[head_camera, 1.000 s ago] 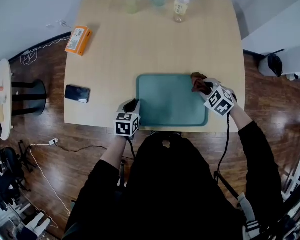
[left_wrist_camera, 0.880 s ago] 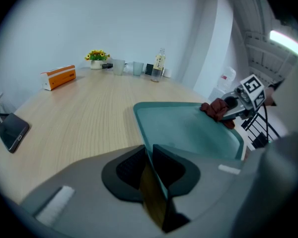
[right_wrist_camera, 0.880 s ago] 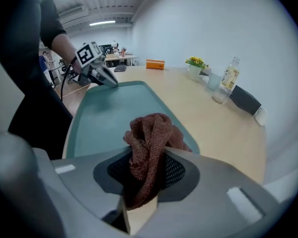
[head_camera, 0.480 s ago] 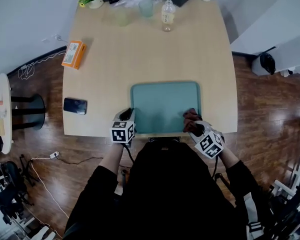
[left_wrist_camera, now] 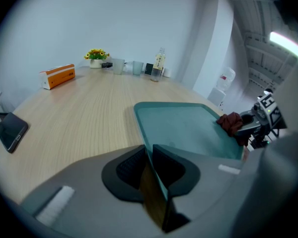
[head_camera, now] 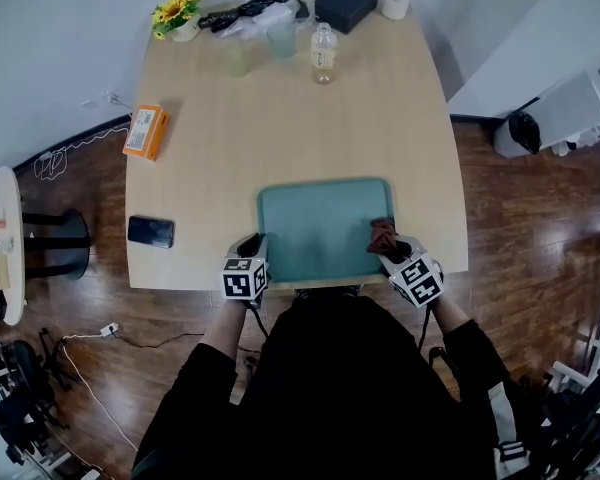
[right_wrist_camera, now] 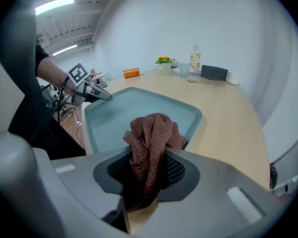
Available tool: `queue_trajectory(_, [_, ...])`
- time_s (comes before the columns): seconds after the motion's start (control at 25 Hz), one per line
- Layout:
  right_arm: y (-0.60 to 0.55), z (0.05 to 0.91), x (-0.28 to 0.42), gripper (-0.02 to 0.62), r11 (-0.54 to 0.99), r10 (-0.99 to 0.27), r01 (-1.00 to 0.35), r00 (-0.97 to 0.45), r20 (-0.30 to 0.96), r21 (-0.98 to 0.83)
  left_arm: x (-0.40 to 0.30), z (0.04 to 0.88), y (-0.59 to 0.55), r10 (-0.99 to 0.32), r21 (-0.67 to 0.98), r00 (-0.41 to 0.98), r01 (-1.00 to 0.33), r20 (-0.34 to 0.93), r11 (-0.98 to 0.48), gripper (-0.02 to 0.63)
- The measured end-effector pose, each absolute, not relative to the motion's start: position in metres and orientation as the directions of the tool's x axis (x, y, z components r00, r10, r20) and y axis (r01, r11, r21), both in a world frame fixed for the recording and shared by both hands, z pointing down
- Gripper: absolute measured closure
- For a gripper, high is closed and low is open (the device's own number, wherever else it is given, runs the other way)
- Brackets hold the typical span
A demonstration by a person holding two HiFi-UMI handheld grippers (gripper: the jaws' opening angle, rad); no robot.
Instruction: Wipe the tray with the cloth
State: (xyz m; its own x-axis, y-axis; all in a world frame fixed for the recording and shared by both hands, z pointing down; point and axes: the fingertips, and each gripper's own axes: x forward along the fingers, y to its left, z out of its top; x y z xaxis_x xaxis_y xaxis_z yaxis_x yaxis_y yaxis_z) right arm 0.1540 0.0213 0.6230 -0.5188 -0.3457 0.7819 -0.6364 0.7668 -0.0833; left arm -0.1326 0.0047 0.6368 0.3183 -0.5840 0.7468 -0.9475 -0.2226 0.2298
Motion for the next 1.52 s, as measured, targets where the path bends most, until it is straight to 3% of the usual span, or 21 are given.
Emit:
queue_trajectory(0.24, [-0.031, 0.596, 0.156, 0.488, 0.652, -0.492, -0.756, -0.475, 0.730, -0.052, -0.135, 0.636, 0.006, -0.584, 0.236, 0.323, -0.946, 0.745, -0.223, 0.575])
queue_trajectory(0.48, [-0.067, 0.494, 0.186, 0.488, 0.544, -0.675, -0.838, -0.472, 0.567, -0.050, -0.137, 0.628, 0.007, -0.594, 0.246, 0.334, -0.942, 0.732, -0.227, 0.571])
queue_trajectory(0.76, [-0.073, 0.392, 0.204, 0.488, 0.477, -0.808, -0.879, -0.444, 0.386, -0.013, -0.153, 0.472, -0.015, -0.830, 0.160, 0.264, -0.964, 0.491, -0.212, 0.558])
queue_trajectory(0.92, [-0.067, 0.350, 0.193, 0.488, 0.476, -0.838, -0.879, -0.461, 0.292, -0.023, -0.137, 0.366, -0.025, -0.925, 0.127, 0.279, -0.959, 0.258, -0.254, 0.558])
queue_trajectory(1.04, [-0.062, 0.331, 0.181, 0.488, 0.499, -0.840, -0.867, -0.483, 0.245, 0.000, -0.122, 0.332, -0.027, -0.942, 0.072, 0.285, -0.958, 0.177, -0.277, 0.558])
queue_trajectory(1.36, [-0.054, 0.318, 0.168, 0.488, 0.525, -0.833, -0.851, -0.513, 0.205, 0.005, -0.114, 0.328, -0.017, -0.941, 0.072, 0.291, -0.957, 0.174, -0.282, 0.558])
queue_trajectory(1.52, [-0.062, 0.332, 0.199, 0.488, 0.460, -0.865, -0.888, -0.444, 0.235, 0.017, -0.119, 0.330, -0.016, -0.944, 0.082, 0.275, -0.961, 0.184, -0.264, 0.558])
